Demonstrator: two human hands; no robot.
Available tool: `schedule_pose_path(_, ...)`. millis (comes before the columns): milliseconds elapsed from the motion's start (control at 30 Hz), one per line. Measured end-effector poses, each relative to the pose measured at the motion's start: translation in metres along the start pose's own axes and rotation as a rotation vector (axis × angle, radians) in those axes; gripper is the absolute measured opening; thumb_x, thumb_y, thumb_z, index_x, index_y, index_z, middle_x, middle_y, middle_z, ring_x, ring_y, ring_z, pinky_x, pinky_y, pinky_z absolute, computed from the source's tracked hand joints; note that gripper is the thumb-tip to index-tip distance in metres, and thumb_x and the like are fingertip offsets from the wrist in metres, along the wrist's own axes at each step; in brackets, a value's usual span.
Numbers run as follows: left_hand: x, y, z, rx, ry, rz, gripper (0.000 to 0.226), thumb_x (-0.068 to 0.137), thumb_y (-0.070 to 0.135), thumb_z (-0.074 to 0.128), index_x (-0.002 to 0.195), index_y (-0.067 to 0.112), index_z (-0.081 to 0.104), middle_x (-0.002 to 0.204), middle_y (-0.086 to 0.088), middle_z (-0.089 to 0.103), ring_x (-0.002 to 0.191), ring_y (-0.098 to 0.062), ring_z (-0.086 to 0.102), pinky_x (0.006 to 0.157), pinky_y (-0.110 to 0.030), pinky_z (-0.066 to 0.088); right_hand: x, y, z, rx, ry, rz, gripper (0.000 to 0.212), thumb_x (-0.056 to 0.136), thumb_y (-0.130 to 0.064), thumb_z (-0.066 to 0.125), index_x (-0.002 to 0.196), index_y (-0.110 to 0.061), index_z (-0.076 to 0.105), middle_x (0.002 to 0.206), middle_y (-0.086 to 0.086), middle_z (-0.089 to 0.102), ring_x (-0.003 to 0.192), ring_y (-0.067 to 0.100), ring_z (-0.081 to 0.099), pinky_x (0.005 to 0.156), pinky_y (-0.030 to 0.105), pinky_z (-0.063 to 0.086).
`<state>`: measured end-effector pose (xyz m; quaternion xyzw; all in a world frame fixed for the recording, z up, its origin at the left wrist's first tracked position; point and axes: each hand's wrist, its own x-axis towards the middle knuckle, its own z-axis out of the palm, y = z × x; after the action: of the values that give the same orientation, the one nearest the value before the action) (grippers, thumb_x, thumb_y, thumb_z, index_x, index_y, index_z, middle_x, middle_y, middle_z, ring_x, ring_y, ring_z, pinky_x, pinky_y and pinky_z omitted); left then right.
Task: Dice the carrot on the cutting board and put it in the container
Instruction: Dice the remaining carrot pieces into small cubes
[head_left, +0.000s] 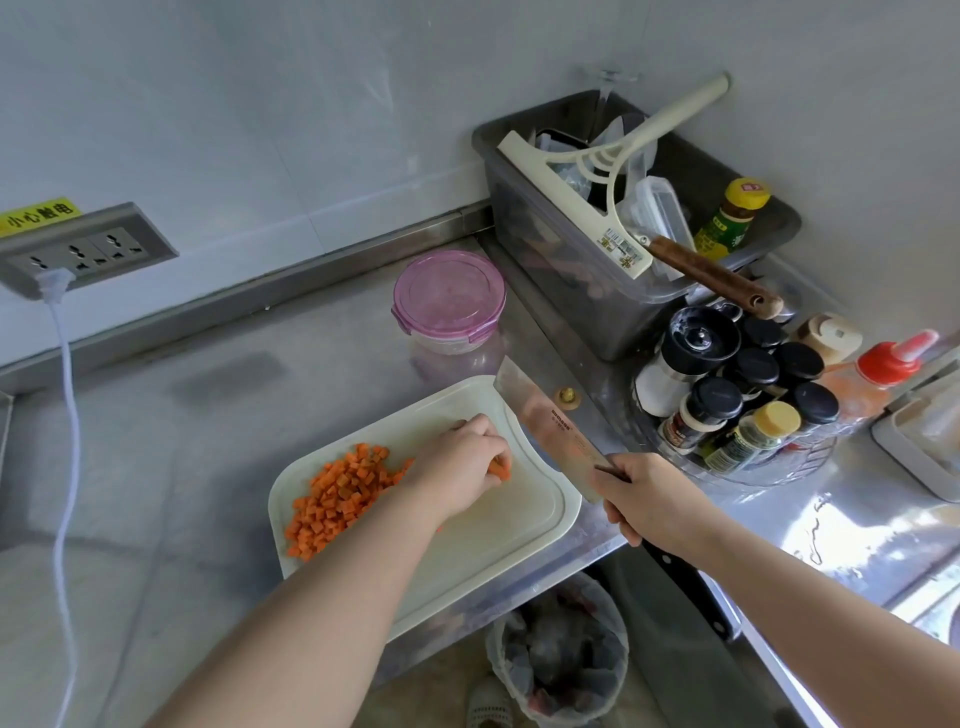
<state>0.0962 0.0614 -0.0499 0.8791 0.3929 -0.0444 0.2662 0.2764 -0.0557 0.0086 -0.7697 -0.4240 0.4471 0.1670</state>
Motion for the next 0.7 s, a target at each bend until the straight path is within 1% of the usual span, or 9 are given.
schedule_pose_path(100,-0.009,-0.001,-0.002,-0.023,-0.057,-0.004,0.021,0.086,0.010,0.066,0.106,0.018,0.064,0.115,0.007,0.046,0.102,-0.013,0.055,0.093,-0.033,0.047,-0.002,0.001,0.004,-0.044,-0.008,0.012,0.032,0.097,-0.022,0.045,0.071,-0.006,0.052,0.051,-0.002,0.053,0.032,0.007,0.043,0.039,0.013,0.034)
schedule_pose_path(200,-0.020,0.004,-0.001,-0.059,0.093,-0.147,0.038,0.086,0.017,0.067,0.122,0.020,0.056,0.123,0.006,0.044,0.103,-0.016,0.057,0.091,-0.030,0.046,-0.005,0.001,0.017,-0.052,-0.010,0.028,0.030,0.096,-0.017,0.043,0.069,-0.007,0.047,0.051,-0.001,0.048,0.032,0.006,0.041,0.038,0.015,0.034)
schedule_pose_path(267,-0.026,0.008,0.004,-0.175,0.228,-0.314,0.039,0.086,0.017,0.067,0.123,0.018,0.055,0.123,0.001,0.049,0.100,-0.018,0.060,0.088,-0.029,0.047,-0.006,0.000,0.029,-0.048,-0.003,0.029,0.026,0.096,-0.015,0.039,0.073,-0.005,0.046,0.060,0.005,0.049,0.044,0.013,0.045,0.046,0.026,0.041)
schedule_pose_path(300,-0.028,0.010,0.008,-0.246,0.262,-0.387,0.039,0.086,0.017,0.067,0.123,0.017,0.056,0.121,-0.001,0.053,0.098,-0.018,0.061,0.087,-0.028,0.047,-0.006,0.001,0.036,-0.060,0.006,0.023,0.025,0.096,-0.015,0.038,0.074,-0.005,0.045,0.064,0.007,0.049,0.051,0.018,0.045,0.053,0.035,0.045)
schedule_pose_path(333,-0.029,0.013,0.013,-0.305,0.276,-0.445,0.039,0.085,0.017,0.068,0.122,0.015,0.056,0.119,-0.002,0.057,0.099,-0.018,0.061,0.087,-0.026,0.046,-0.007,0.000,0.041,-0.077,0.017,0.011,0.025,0.096,-0.014,0.036,0.073,-0.007,0.041,0.066,0.007,0.048,0.055,0.020,0.043,0.055,0.038,0.044)
schedule_pose_path(433,-0.029,0.020,0.021,-0.426,0.311,-0.539,0.037,0.088,0.019,0.066,0.123,0.012,0.057,0.117,-0.005,0.061,0.105,-0.018,0.059,0.083,-0.018,0.040,-0.010,-0.002,0.056,-0.172,0.049,-0.055,0.029,0.100,-0.016,0.032,0.071,-0.016,0.037,0.066,0.002,0.047,0.056,0.017,0.043,0.053,0.031,0.035)
schedule_pose_path(533,-0.028,0.026,0.023,-0.506,0.364,-0.581,0.029,0.092,0.015,0.060,0.120,0.008,0.060,0.115,-0.005,0.066,0.107,-0.018,0.060,0.078,-0.014,0.036,-0.010,-0.002,0.067,-0.254,0.057,-0.109,0.022,0.103,-0.022,0.031,0.097,-0.015,0.052,0.082,0.003,0.060,0.071,0.019,0.059,0.063,0.033,0.049)
schedule_pose_path(600,-0.027,0.028,0.024,-0.529,0.382,-0.610,0.024,0.092,0.012,0.058,0.115,0.008,0.063,0.112,-0.006,0.068,0.104,-0.019,0.062,0.077,-0.016,0.038,-0.010,-0.005,0.072,-0.280,0.035,-0.117,0.025,0.104,-0.023,0.031,0.112,-0.017,0.053,0.091,0.003,0.063,0.078,0.017,0.062,0.069,0.032,0.055)
schedule_pose_path(700,-0.026,0.030,0.025,-0.567,0.401,-0.654,0.022,0.090,0.010,0.059,0.111,0.008,0.066,0.109,-0.006,0.069,0.101,-0.019,0.063,0.075,-0.018,0.040,-0.009,-0.006,0.077,-0.291,0.042,-0.139,0.023,0.104,-0.024,0.031,0.105,-0.018,0.053,0.087,0.003,0.062,0.077,0.018,0.062,0.070,0.035,0.056)
